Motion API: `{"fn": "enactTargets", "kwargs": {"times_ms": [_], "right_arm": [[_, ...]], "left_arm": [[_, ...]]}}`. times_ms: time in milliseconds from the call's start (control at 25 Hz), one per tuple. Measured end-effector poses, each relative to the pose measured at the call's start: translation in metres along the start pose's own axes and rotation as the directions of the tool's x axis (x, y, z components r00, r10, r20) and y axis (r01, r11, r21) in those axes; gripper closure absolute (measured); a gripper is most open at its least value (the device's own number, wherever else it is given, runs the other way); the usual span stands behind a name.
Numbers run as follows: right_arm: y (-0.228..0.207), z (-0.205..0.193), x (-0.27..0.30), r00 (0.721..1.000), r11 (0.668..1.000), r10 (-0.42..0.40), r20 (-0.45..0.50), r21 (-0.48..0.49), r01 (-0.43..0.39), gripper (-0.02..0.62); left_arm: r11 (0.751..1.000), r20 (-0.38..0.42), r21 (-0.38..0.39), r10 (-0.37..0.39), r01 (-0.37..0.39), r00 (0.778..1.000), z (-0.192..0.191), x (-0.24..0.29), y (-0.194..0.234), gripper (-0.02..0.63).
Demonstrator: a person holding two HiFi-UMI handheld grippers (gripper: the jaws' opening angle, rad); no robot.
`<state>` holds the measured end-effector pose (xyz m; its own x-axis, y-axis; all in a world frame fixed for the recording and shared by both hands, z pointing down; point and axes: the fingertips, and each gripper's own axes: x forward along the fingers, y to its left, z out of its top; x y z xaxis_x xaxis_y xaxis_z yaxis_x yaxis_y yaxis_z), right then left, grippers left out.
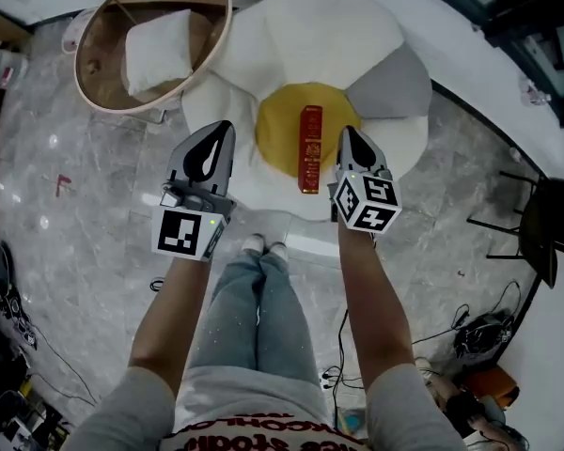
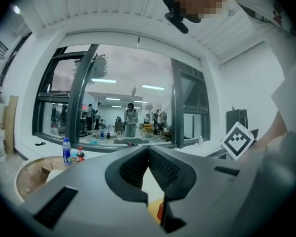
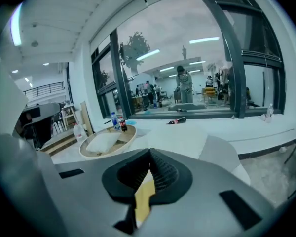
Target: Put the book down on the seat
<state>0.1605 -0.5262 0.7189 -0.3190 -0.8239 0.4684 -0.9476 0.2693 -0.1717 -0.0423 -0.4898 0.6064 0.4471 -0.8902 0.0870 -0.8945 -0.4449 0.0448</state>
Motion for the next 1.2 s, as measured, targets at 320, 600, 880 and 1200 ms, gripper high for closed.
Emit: {"fn": "enactTargets", "kwargs": {"times_ms": [320, 600, 880, 1200], "right_arm": [[0.032, 0.109, -0.082, 0.996, 0.999, -0.018, 0.090, -0.049, 0.023, 0.571], [0.065, 0.170, -0.166, 0.989, 0.998, -0.050, 0.142, -0.018, 0.053, 0.571], [0.090, 0.211, -0.241, 0.981, 0.997, -0.048, 0.187, -0.058, 0.060, 0.571], [0.113, 0.260, -0.303, 0.962, 0.994, -0.022, 0.274, -0.100, 0.051, 0.571]], "left_arm": [[1.000, 0.030, 0.027, -0.009, 0.009, 1.000, 0.103, -0.007, 0.000, 0.592], [1.000, 0.073, -0.006, 0.009, -0.009, 0.997, 0.186, -0.032, -0.009, 0.592], [1.000, 0.094, 0.003, 0.004, -0.004, 0.996, 0.244, -0.065, -0.028, 0.592], [1.000, 0.081, 0.012, -0.004, 0.003, 0.997, 0.290, -0.104, -0.031, 0.592]]}}
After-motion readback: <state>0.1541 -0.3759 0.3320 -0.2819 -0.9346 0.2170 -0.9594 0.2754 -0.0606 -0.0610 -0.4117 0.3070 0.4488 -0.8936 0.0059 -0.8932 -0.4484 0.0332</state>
